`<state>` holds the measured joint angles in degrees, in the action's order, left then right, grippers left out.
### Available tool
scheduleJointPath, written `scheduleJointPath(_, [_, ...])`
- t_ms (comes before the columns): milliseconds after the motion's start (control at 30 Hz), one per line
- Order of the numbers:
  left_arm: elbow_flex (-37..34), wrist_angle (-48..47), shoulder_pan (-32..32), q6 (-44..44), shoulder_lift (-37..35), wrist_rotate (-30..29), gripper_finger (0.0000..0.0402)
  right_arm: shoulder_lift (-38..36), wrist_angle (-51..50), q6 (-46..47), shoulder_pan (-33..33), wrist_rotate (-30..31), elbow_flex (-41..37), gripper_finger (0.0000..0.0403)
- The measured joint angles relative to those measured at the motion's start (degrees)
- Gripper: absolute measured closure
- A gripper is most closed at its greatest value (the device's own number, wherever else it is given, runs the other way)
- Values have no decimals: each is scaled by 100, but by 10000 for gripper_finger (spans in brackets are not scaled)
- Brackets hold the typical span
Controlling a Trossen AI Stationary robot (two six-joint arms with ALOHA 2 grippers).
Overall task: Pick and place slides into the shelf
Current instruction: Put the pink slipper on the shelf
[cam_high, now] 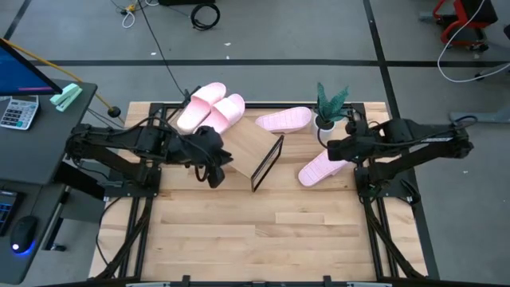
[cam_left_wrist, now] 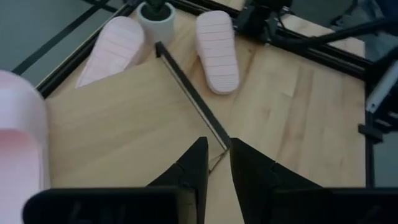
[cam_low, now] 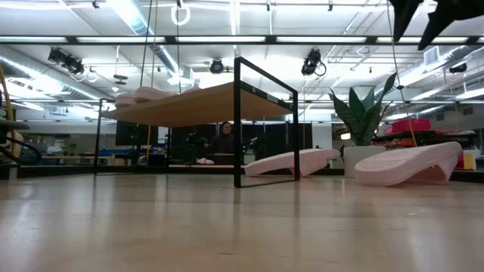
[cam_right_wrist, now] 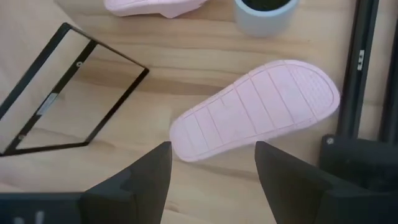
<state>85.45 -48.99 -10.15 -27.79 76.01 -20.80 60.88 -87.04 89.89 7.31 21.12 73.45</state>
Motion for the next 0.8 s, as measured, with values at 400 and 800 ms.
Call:
scheduleJointPath(400, [0, 895, 317, 210, 29, 457, 327, -394, 181, -217, -7, -2, -354, 167])
scheduleJointPath(800, [-4, 1981, 549, 142, 526, 839, 311, -1086, -246, 51, -246, -238, -786, 167])
